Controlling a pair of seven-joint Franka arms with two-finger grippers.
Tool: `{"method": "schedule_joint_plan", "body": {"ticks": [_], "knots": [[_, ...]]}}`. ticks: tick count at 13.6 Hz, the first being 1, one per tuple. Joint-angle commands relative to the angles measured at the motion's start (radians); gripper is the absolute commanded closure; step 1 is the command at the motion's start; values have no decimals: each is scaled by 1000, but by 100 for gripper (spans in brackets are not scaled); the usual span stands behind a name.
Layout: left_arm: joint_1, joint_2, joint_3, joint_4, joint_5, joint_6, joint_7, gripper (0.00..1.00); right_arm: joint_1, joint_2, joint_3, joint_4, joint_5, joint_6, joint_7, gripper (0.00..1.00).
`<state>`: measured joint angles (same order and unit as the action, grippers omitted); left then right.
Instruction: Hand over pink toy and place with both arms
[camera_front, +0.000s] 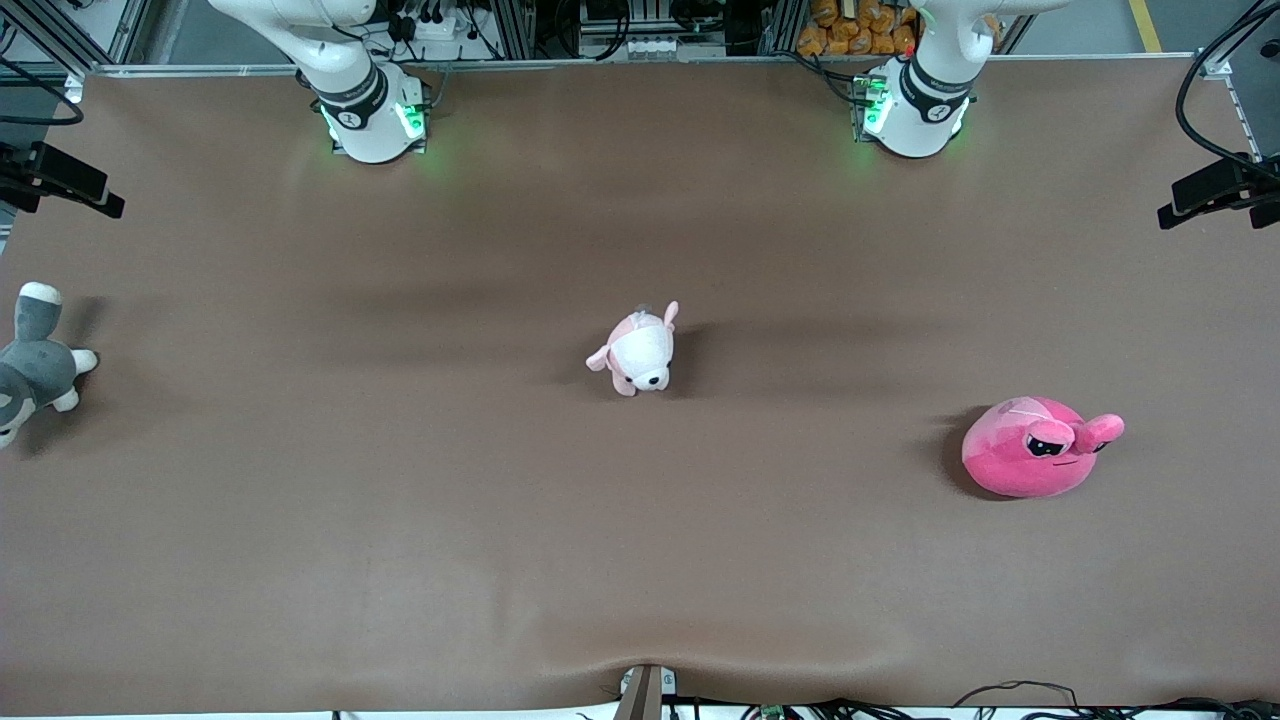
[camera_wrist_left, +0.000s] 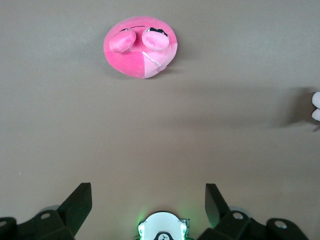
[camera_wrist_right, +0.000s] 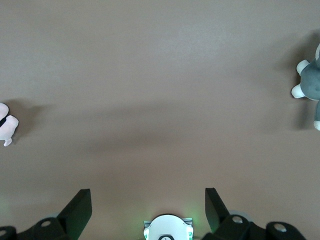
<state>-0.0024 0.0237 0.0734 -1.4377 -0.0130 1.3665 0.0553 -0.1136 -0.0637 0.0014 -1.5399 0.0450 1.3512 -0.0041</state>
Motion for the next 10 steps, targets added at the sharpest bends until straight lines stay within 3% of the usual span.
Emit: {"method": "schedule_joint_plan", "body": {"ticks": [1,10], "knots": [[2,7,-1,11,16,2,20,0,-14,-5,6,-6,1,6,12,0],[4,51,6,13,19,75,288,0,-14,-4,6,-6,1,5,12,0]]}}
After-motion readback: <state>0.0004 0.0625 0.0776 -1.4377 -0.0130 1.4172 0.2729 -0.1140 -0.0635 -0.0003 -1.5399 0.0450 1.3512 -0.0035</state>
